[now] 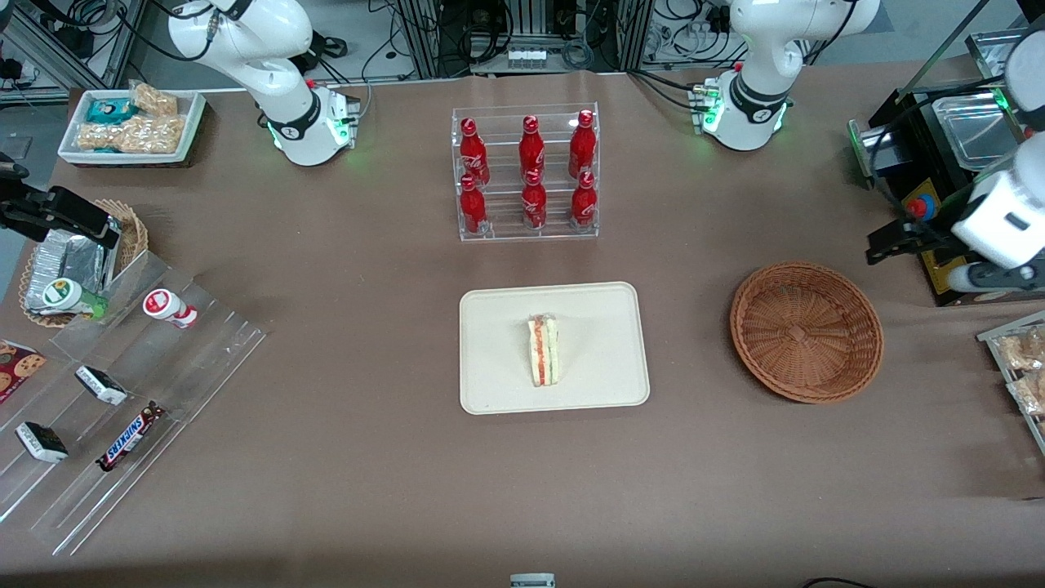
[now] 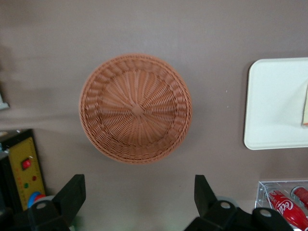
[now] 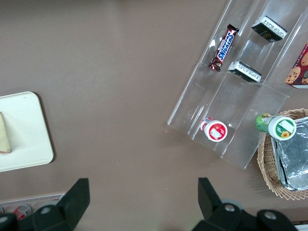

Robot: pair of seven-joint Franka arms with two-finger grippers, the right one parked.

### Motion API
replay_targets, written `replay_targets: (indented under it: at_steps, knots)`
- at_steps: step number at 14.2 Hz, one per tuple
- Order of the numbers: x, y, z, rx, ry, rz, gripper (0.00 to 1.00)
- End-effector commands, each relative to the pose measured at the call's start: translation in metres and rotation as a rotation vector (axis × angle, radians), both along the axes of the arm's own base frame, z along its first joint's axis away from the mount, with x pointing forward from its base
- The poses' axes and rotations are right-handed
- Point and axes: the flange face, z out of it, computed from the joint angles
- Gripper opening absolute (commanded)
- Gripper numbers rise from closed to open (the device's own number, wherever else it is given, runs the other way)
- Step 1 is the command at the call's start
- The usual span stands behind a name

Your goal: Place sandwich from basket to tray

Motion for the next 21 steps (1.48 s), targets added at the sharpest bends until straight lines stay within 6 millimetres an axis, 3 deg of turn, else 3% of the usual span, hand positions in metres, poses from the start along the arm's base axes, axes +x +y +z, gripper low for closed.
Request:
replay_targets:
  at_steps: [1, 5, 12, 21]
  knots:
    - [0.007, 0.002, 0.025, -0.003, -0.028, -0.017, 1.00]
    - [0.011, 0.006, 0.029, 0.004, -0.046, -0.060, 1.00]
    - [0.006, -0.027, 0.039, 0.001, -0.030, -0.009, 1.00]
    - [0.006, -0.016, 0.038, 0.005, -0.027, 0.000, 1.00]
